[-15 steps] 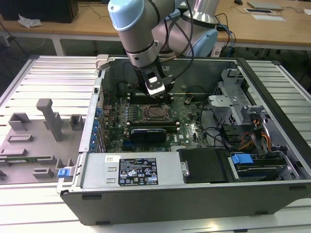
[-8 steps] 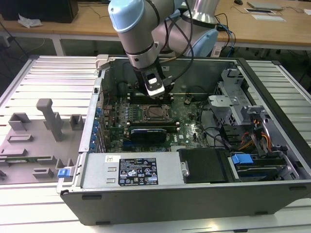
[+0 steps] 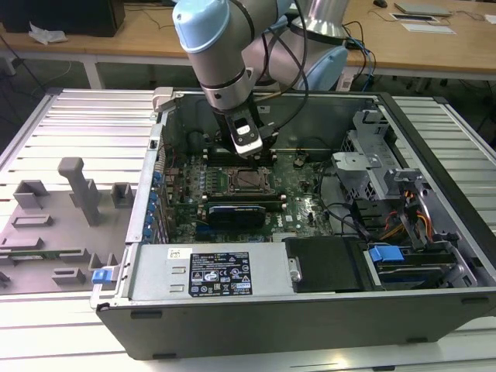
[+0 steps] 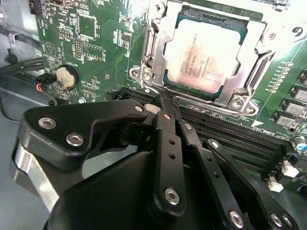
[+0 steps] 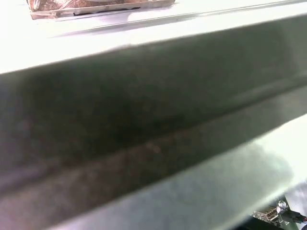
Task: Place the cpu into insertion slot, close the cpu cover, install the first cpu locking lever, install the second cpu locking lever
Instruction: 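Install the first cpu locking lever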
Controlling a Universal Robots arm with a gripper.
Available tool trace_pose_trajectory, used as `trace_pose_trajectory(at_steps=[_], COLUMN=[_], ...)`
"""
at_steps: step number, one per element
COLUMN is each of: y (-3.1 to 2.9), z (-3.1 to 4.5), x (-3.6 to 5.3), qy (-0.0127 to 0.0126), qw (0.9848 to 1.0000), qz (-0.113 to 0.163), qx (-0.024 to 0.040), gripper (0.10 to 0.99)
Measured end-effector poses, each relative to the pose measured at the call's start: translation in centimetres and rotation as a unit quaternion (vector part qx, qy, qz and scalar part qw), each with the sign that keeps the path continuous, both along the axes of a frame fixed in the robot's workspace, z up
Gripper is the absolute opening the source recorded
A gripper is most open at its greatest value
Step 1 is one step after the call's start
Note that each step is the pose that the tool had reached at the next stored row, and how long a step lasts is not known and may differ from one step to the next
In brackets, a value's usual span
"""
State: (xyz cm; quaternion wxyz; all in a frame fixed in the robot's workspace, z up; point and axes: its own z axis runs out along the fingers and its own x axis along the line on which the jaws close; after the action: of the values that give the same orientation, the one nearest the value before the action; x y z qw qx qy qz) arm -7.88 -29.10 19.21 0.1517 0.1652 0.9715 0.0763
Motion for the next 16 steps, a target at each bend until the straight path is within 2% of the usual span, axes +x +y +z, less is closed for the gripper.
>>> trace_pose_trajectory(at_steps=[4,16], y=[0.00,0.00], z=[0.05,1.95], x=[0.00,0.01], qy=[-0.0002,0.0000], qw=[1.0000,1.0000], qz=[0.000,0.000], qx=[0.0031,0.0013], gripper=[0.106,0.106])
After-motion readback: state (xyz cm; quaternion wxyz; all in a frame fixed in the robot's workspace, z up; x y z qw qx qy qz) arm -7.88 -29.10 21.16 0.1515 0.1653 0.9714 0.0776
